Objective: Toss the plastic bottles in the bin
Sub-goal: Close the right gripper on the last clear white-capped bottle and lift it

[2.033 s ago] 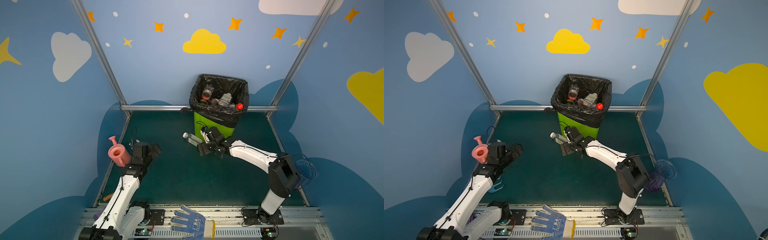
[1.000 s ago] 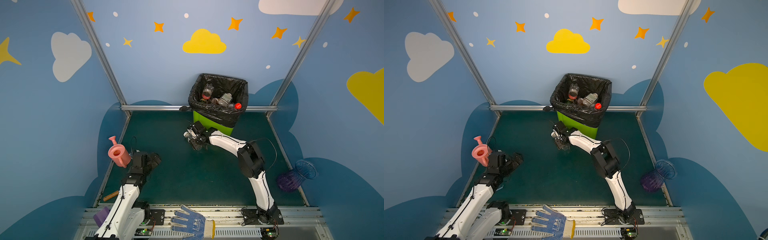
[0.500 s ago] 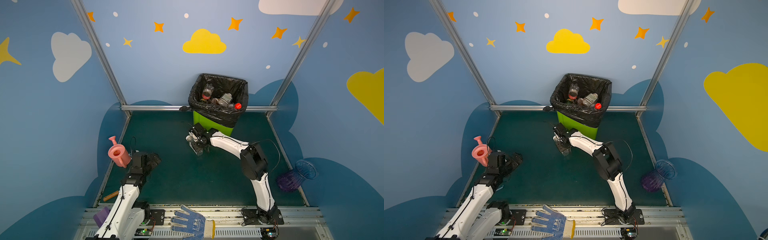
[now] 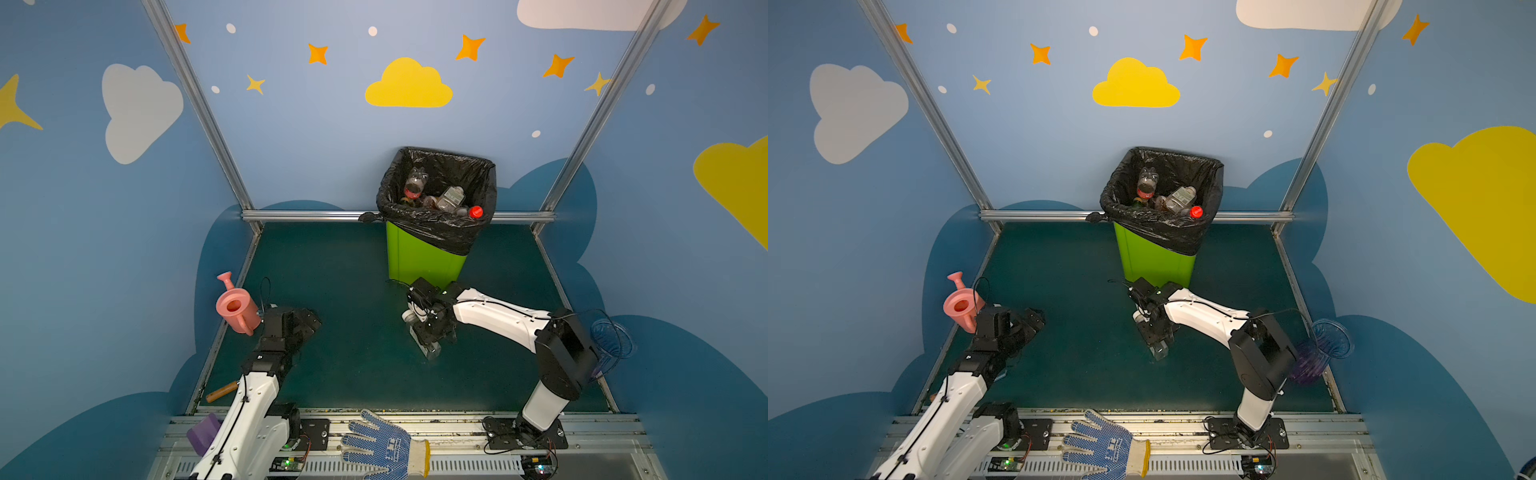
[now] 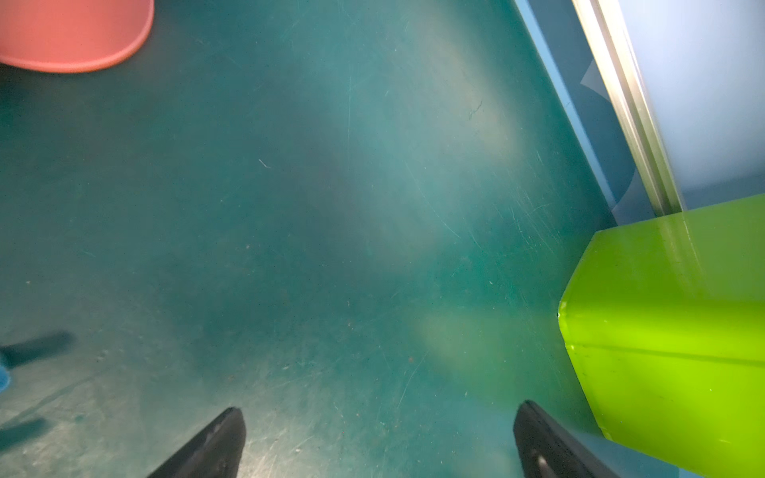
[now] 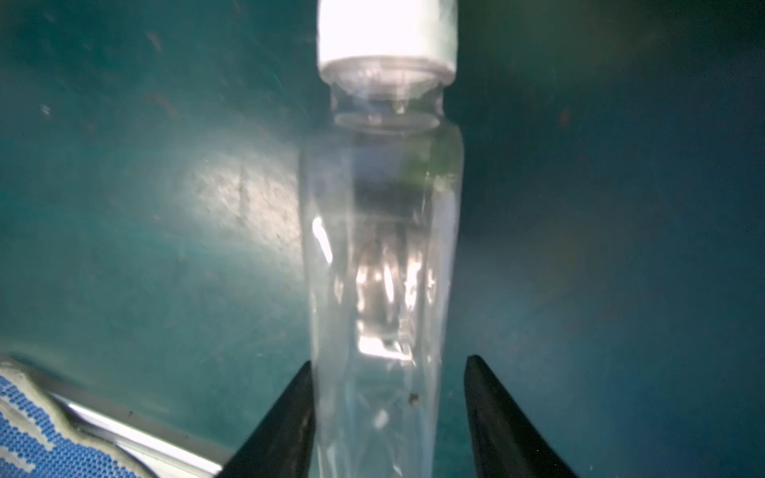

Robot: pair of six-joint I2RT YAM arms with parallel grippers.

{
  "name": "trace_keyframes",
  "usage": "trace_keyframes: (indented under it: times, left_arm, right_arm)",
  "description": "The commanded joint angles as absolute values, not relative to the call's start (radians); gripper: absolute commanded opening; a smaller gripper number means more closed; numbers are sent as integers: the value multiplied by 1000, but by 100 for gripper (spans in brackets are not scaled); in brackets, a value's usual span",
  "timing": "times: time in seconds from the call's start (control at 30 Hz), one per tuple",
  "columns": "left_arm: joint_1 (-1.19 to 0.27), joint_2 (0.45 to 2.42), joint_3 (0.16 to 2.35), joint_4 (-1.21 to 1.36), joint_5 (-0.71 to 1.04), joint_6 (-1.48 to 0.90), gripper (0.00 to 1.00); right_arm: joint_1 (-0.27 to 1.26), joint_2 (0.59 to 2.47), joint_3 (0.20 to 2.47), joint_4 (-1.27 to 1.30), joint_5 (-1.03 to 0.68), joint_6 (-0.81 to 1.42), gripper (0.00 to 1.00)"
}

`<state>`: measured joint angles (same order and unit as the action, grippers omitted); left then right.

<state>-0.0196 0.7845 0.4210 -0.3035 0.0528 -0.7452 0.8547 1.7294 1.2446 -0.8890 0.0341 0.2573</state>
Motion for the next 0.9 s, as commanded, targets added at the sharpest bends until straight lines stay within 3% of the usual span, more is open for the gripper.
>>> trace_keyframes:
  times: [0.0, 0.13, 0.37, 0.57, 0.8, 0.87]
  left_arm:
    - [-16, 780, 426, -311, 57, -751, 100]
    - [-15, 775, 422, -317, 56, -751, 100]
    - [-16, 754, 416, -331, 42, -739, 100]
    - [-16, 761, 413, -338, 41, -730, 100]
    - [-15, 778, 416, -339, 39, -726, 100]
    - [-15, 778, 418, -340, 32, -727, 100]
  right_arm:
    - [857, 1712, 1255, -957, 27, 255, 61]
    - [857, 1771, 1330, -994, 17, 229, 75]
    - [853, 1916, 1399, -1017, 8, 208, 75]
    - [850, 1984, 1475, -1026, 0, 195, 61]
    - [853, 1960, 1479, -1022, 15, 202, 27]
    - [852, 1913, 1468, -1008, 15, 208, 26]
